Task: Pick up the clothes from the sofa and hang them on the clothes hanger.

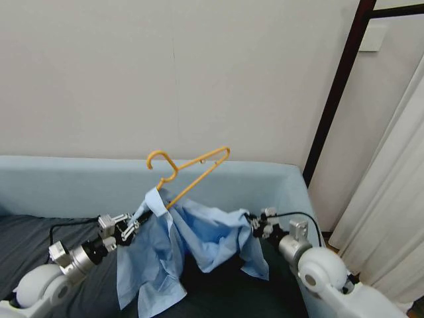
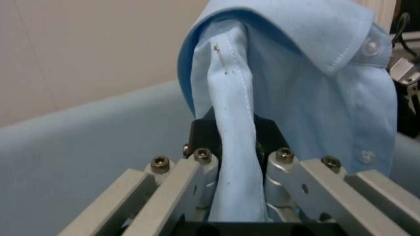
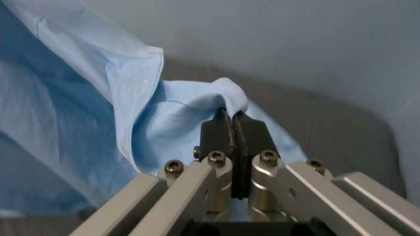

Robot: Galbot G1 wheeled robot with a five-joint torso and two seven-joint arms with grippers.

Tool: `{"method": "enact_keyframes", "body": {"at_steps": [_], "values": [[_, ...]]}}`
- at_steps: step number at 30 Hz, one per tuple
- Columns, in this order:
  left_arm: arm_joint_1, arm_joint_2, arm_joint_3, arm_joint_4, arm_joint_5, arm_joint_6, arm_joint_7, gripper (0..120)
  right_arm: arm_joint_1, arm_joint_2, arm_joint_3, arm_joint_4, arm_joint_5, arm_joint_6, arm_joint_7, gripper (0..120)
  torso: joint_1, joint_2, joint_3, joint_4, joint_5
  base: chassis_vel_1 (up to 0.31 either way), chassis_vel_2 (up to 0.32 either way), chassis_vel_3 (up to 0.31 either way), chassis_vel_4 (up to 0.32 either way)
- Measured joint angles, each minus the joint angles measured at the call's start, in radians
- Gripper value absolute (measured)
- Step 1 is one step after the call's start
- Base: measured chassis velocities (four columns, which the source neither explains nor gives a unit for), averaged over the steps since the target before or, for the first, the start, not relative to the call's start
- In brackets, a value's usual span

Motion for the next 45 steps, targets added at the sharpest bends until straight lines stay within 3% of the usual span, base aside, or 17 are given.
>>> {"method": "enact_keyframes", "body": {"at_steps": [6, 13, 17, 19, 23, 28, 34, 37, 41, 45], "values": [[0.022, -0.059, 0.013, 0.096, 0.115, -0.035, 0.038, 7, -0.054, 0.045, -0.07, -0.098, -0.147, -0.008, -0.013, 0, 0.0, 0.0, 0.0, -0.0002, -0.0001, 0.0, 0.0, 0.0, 0.0], [0.05, -0.071, 0.004, 0.092, 0.121, -0.045, 0.054, 7, -0.045, 0.101, -0.143, -0.193, -0.316, -0.004, 0.03, 0, 0.0, 0.0, 0.0, 0.0, 0.0002, 0.0, 0.0, 0.0, 0.0], [0.041, -0.092, 0.007, 0.097, 0.119, -0.052, 0.025, 7, -0.044, 0.122, -0.156, -0.182, -0.385, -0.048, 0.062, 19, 0.0, 0.0, 0.0, -0.0001, 0.0, 0.0, 0.0, 0.0, 0.0], [0.035, -0.095, 0.011, 0.101, 0.118, -0.052, 0.019, 7, -0.045, 0.12, -0.15, -0.166, -0.407, -0.065, 0.059, 22, 0.0, 0.0, 0.0, -0.0001, 0.0002, 0.0, 0.0, 0.0, 0.0], [0.01, -0.097, 0.03, 0.109, 0.113, -0.052, -0.001, 7, -0.038, 0.097, -0.083, -0.08, -0.516, -0.136, -0.014, 40, 0.0, 0.0, 0.0, -0.0004, -0.0001, 0.0, 0.0, 0.0, 0.0], [0.0, -0.087, 0.038, 0.1, 0.108, -0.047, -0.009, 7, 0.004, 0.095, -0.005, -0.042, -0.521, -0.13, -0.062, 56, 0.0, 0.0, 0.0, -0.0002, 0.0001, 0.0, 0.0, 0.0, 0.0], [-0.002, -0.086, 0.039, 0.097, 0.106, -0.044, -0.011, 7, 0.04, 0.094, 0.016, -0.052, -0.52, -0.139, -0.097, 75, 0.0, 0.0, 0.0, 0.0001, -0.0001, 0.0, 0.0, 0.0, 0.0], [-0.005, -0.087, 0.038, 0.102, 0.106, -0.044, -0.012, 7, 0.047, 0.097, 0.004, -0.082, -0.574, -0.204, -0.121, 88, 0.0, 0.0, 0.0, -0.0002, 0.0, 0.0, 0.0, 0.0, 0.0], [-0.004, -0.088, 0.036, 0.105, 0.106, -0.044, -0.012, 7, 0.045, 0.096, -0.009, -0.124, -0.651, -0.232, -0.153, 98, 0.0, 0.0, 0.0, -0.0001, 0.0001, 0.0, 0.0, 0.0, 0.0], [-0.007, -0.089, 0.036, 0.108, 0.106, -0.044, -0.012, 7, 0.035, 0.089, -0.011, -0.142, -0.681, -0.234, -0.182, 100, 0.0, 0.0, 0.0, -0.0003, 0.0, 0.0, 0.0, 0.0, 0.0]]}}
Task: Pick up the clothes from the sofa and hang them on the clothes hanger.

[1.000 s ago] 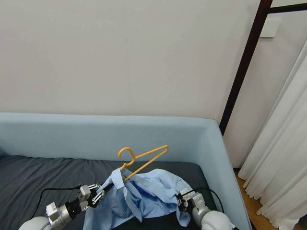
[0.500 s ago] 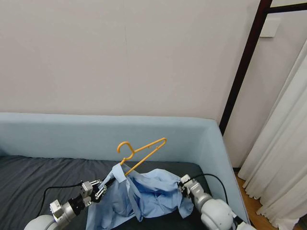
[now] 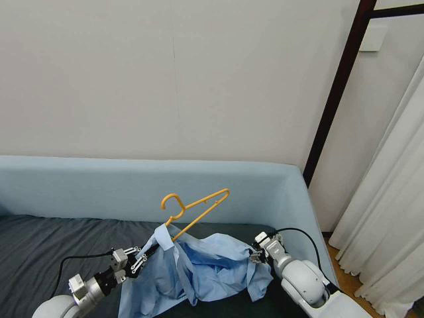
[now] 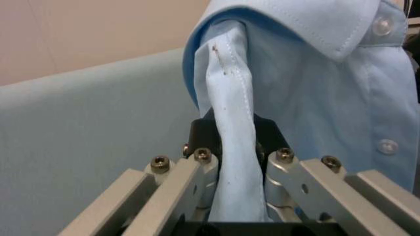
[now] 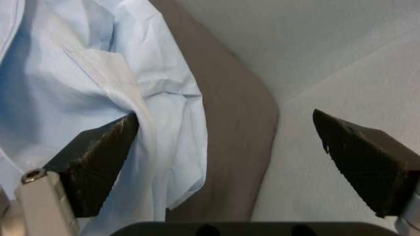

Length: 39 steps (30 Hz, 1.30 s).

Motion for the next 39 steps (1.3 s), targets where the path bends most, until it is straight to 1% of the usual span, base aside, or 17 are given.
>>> {"method": "enact_keyframes", "body": {"at_steps": [2, 4, 6, 7, 9, 15, 19, 23, 26, 29, 30, 31, 33, 35, 36, 38, 39], "values": [[-0.003, 0.0, 0.0, 0.003, 0.0, 0.0, -0.001, 7, -0.006, -0.004, 0.006, 0.0, -0.029, 0.0, -0.016, 100, 0.0, 0.0, 0.0, 0.0, 0.0001, 0.0, 0.0, 0.0, 0.0], [-0.004, 0.004, 0.002, 0.004, 0.001, 0.0, -0.001, 7, -0.009, -0.02, 0.028, -0.001, -0.124, 0.0, -0.098, 100, 0.0, 0.0, 0.0, 0.0002, 0.0, 0.0, 0.0, 0.0, 0.0], [-0.004, 0.004, 0.003, 0.004, 0.001, 0.0, -0.001, 7, -0.01, -0.026, 0.033, -0.001, -0.149, 0.0, -0.128, 100, 0.0, 0.0, 0.0, 0.0002, 0.0, 0.0, 0.0, 0.0, 0.0], [-0.004, 0.005, 0.004, 0.004, 0.002, 0.0, -0.001, 7, -0.01, -0.044, 0.044, -0.004, -0.209, 0.0, -0.207, 100, 0.0, 0.0, 0.0, 0.0002, -0.0002, 0.0, 0.0, 0.0, 0.0], [-0.005, 0.004, 0.004, 0.004, 0.003, 0.0, -0.001, 7, -0.013, -0.074, 0.044, -0.002, -0.281, 0.001, -0.307, 100, 0.0, 0.0, 0.0, 0.0001, 0.0, 0.0, 0.0, 0.0, 0.0], [-0.007, 0.002, 0.004, 0.001, 0.004, 0.0, -0.002, 7, -0.016, -0.098, 0.026, 0.017, -0.293, 0.003, -0.389, 100, 0.0, 0.0, 0.0, -0.0001, -0.0001, 0.0, 0.0, 0.0, 0.0], [0.0, 0.004, -0.003, -0.006, 0.004, 0.0, -0.003, 7, -0.008, -0.123, 0.005, 0.02, -0.286, 0.004, -0.487, 100, 0.0, 0.0, 0.0, 0.0005, 0.0, 0.0, 0.0, 0.0, 0.0], [0.003, 0.004, -0.008, -0.009, 0.006, -0.001, -0.003, 7, -0.015, -0.143, -0.002, 0.02, -0.296, 0.005, -0.542, 100, 0.0, 0.0, 0.0, -0.0001, 0.0, 0.0, 0.0, 0.0, 0.0], [0.005, 0.003, -0.009, -0.011, 0.006, -0.003, -0.003, 7, -0.014, -0.14, 0.013, 0.019, -0.248, 0.01, -0.544, 100, 0.0, 0.0, 0.0, -0.0002, 0.0, 0.0, 0.0, 0.0, 0.0], [0.006, 0.004, -0.01, -0.011, 0.007, -0.005, -0.003, 7, 0.009, -0.117, 0.041, 0.021, -0.126, 0.027, -0.459, 100, 0.0, 0.0, 0.0, 0.0002, -0.0001, 0.0, 0.0, 0.0, 0.0], [0.006, 0.004, -0.01, -0.011, 0.007, -0.005, -0.003, 7, 0.009, -0.117, 0.041, 0.021, -0.126, 0.027, -0.459, 100, 0.0, 0.0, 0.0, 0.0002, -0.0001, 0.0, 0.0, 0.0, 0.0], [0.005, 0.005, -0.01, -0.012, 0.007, -0.005, -0.003, 7, 0.028, -0.104, 0.056, 0.028, -0.038, 0.028, -0.408, 100, 0.0, 0.0, 0.0, 0.0004, 0.0, 0.0, 0.0, 0.0, 0.0], [0.005, 0.008, -0.01, -0.015, 0.006, -0.005, -0.005, 7, 0.047, -0.094, 0.072, 0.037, 0.047, 0.034, -0.365, 100, 0.0, 0.0, 0.0, 0.0005, -0.0003, 0.0, 0.0, 0.0, 0.0], [0.005, 0.01, -0.01, -0.02, 0.006, -0.005, -0.006, 7, 0.063, -0.086, 0.077, 0.042, 0.133, 0.044, -0.348, 100, 0.0, 0.0, 0.0, 0.0001, -0.0003, 0.0, 0.0, 0.0, 0.0], [0.005, 0.01, -0.01, -0.02, 0.006, -0.005, -0.006, 7, 0.063, -0.086, 0.077, 0.042, 0.133, 0.044, -0.348, 100, 0.0, 0.0, 0.0, 0.0001, -0.0003, 0.0, 0.0, 0.0, 0.0], [0.006, 0.011, -0.012, -0.025, 0.005, -0.006, -0.007, 7, 0.071, -0.076, 0.074, 0.046, 0.256, 0.046, -0.34, 100, 0.0, 0.0, 0.0, 0.0001, -0.0003, 0.0, 0.0, 0.0, 0.0], [0.006, 0.012, -0.013, -0.026, 0.005, -0.006, -0.007, 7, 0.071, -0.073, 0.067, 0.046, 0.29, 0.044, -0.34, 100, 0.0, 0.0, 0.0, 0.0001, -0.0003, 0.0, 0.0, 0.0, 0.0]]}}
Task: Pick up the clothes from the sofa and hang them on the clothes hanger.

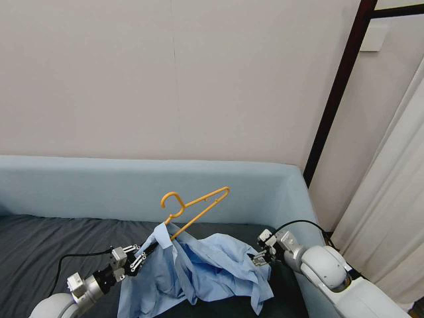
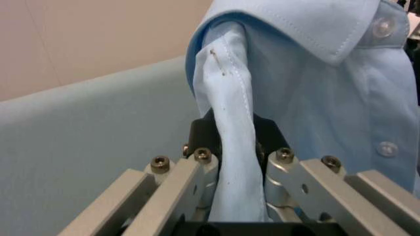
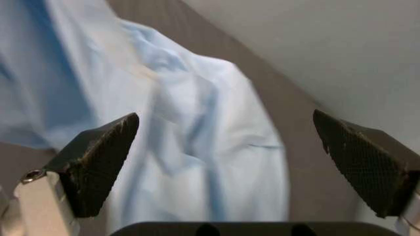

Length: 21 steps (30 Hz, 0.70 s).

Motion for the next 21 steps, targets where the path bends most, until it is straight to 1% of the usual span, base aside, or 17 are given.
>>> {"method": "enact_keyframes", "body": {"at_steps": [3, 7, 13, 16, 17, 18, 21], "values": [[0.001, 0.003, -0.002, -0.004, -0.001, 0.0, -0.001, 7, -0.004, 0.008, -0.02, -0.004, 0.042, -0.012, -0.021, 100, 0.0, 0.0, 0.0, 0.0002, 0.0001, 0.0, 0.0, 0.0, 0.0], [-0.001, 0.01, -0.003, -0.009, -0.004, -0.001, -0.006, 7, -0.023, 0.025, -0.049, -0.024, 0.049, -0.033, -0.072, 100, 0.0, 0.0, 0.0, -0.0002, 0.0003, 0.0, 0.0, 0.0, 0.0], [-0.002, 0.012, -0.002, -0.011, -0.004, -0.001, -0.009, 7, -0.023, 0.036, -0.076, -0.042, 0.045, -0.038, -0.076, 96, 0.0, 0.0, 0.0, 0.0001, 0.0002, 0.0, 0.0, 0.0, 0.0], [-0.004, 0.012, -0.001, -0.012, -0.005, -0.001, -0.011, 7, -0.022, 0.044, -0.087, -0.052, 0.037, -0.038, -0.073, 84, 0.0, 0.0, 0.0, 0.0, 0.0002, 0.0, 0.0, 0.0, 0.0], [-0.005, 0.011, 0.001, -0.013, -0.005, -0.001, -0.012, 7, -0.02, 0.053, -0.094, -0.061, 0.035, -0.038, -0.068, 77, 0.0, 0.0, 0.0, 0.0, 0.0002, 0.0, 0.0, 0.0, 0.0], [-0.005, 0.011, 0.001, -0.013, -0.005, -0.001, -0.012, 7, -0.02, 0.053, -0.094, -0.061, 0.035, -0.038, -0.068, 77, 0.0, 0.0, 0.0, 0.0, 0.0002, 0.0, 0.0, 0.0, 0.0], [-0.006, 0.008, 0.002, -0.013, -0.005, -0.001, -0.013, 7, -0.009, 0.072, -0.109, -0.082, 0.033, -0.039, -0.06, 65, 0.0, 0.0, 0.0, 0.0, 0.0001, 0.0, 0.0, 0.0, 0.0]]}}
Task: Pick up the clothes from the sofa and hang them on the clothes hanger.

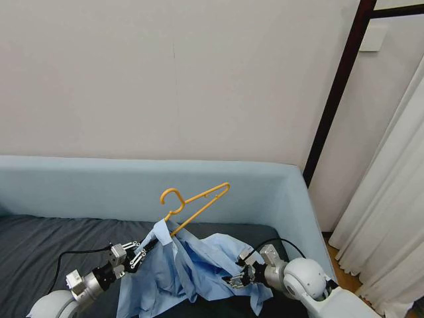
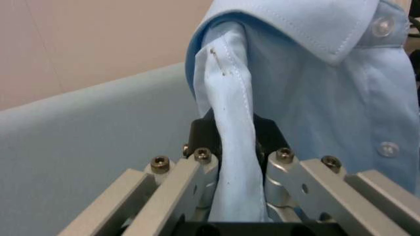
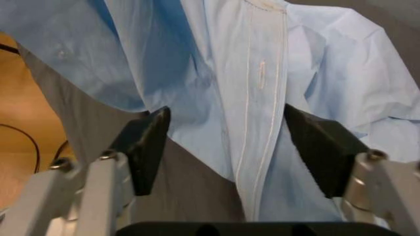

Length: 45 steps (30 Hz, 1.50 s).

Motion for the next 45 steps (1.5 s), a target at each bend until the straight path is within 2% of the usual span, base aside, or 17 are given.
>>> {"method": "enact_keyframes", "body": {"at_steps": [2, 7, 9, 12, 13, 18, 24, 28, 29, 33, 39, 45], "values": [[0.0, -0.001, 0.001, -0.001, 0.0, 0.0, 0.0, 7, 0.002, 0.006, -0.002, -0.005, -0.001, 0.0, 0.001, 61, 0.0, 0.0, 0.0, 0.0, 0.0001, 0.0, 0.0, 0.0, 0.0], [-0.002, 0.001, 0.003, -0.005, 0.0, 0.001, -0.005, 7, 0.015, 0.017, -0.006, -0.018, 0.004, 0.0, 0.004, 38, 0.0, 0.0, 0.0, 0.0, 0.0001, 0.0, 0.0, 0.0, 0.0], [-0.003, 0.001, 0.003, -0.005, 0.0, 0.001, -0.005, 7, 0.019, 0.017, -0.007, -0.019, 0.006, 0.0, 0.004, 34, 0.0, 0.0, 0.0, 0.0, 0.0001, 0.0, 0.0, 0.0, 0.0], [-0.003, -0.003, 0.003, -0.005, 0.0, 0.001, -0.006, 7, 0.029, 0.019, -0.007, -0.025, 0.008, 0.0, 0.008, 19, 0.0, 0.0, 0.0, 0.0, 0.0001, 0.0, 0.0, 0.0, 0.0], [-0.003, -0.003, 0.003, -0.005, 0.0, 0.001, -0.006, 7, 0.029, 0.019, -0.007, -0.025, 0.008, 0.0, 0.008, 19, 0.0, 0.0, 0.0, 0.0, 0.0001, 0.0, 0.0, 0.0, 0.0], [-0.005, -0.003, 0.005, -0.005, 0.002, 0.001, -0.006, 7, 0.035, 0.02, -0.006, -0.026, 0.019, 0.0, 0.015, 0, 0.0, 0.0, 0.0, 0.0, 0.0001, 0.0, 0.0, 0.0, 0.0], [-0.01, -0.001, 0.007, -0.003, 0.001, 0.001, -0.009, 7, 0.035, 0.018, 0.011, -0.021, 0.033, 0.004, 0.001, 0, 0.0, 0.0, 0.0, 0.0, 0.0001, 0.0, 0.0, 0.0, 0.0], [-0.015, -0.004, 0.008, -0.002, -0.01, 0.0, -0.01, 7, 0.035, 0.015, 0.058, -0.008, 0.085, 0.034, -0.001, 0, 0.0, 0.0, 0.0, 0.0, 0.0002, 0.0, 0.0, 0.0, 0.0], [-0.016, -0.006, 0.007, -0.002, -0.023, -0.002, -0.01, 7, 0.041, 0.013, 0.082, -0.005, 0.128, 0.063, 0.016, 0, 0.0, 0.0, 0.0, -0.0001, 0.0002, 0.0, 0.0, 0.0, 0.0], [-0.017, -0.009, 0.001, -0.034, -0.076, -0.009, -0.001, 7, 0.079, -0.004, 0.138, -0.02, 0.352, 0.29, 0.129, 0, 0.0, 0.0, 0.0, 0.0, 0.0003, 0.0, 0.0, 0.0, 0.0], [-0.003, 0.003, -0.01, -0.115, -0.127, -0.012, 0.021, 7, 0.101, -0.018, 0.165, 0.019, 0.501, 0.411, 0.203, 0, 0.0, 0.0, 0.0, 0.0001, 0.0002, 0.0, 0.0, 0.0, 0.0], [0.003, 0.016, -0.007, -0.118, -0.126, -0.01, 0.059, 7, 0.1, -0.033, 0.206, 0.066, 0.574, 0.489, 0.22, 0, 0.0, 0.0, 0.0, 0.0, 0.0002, 0.0, 0.0, 0.0, 0.0]]}}
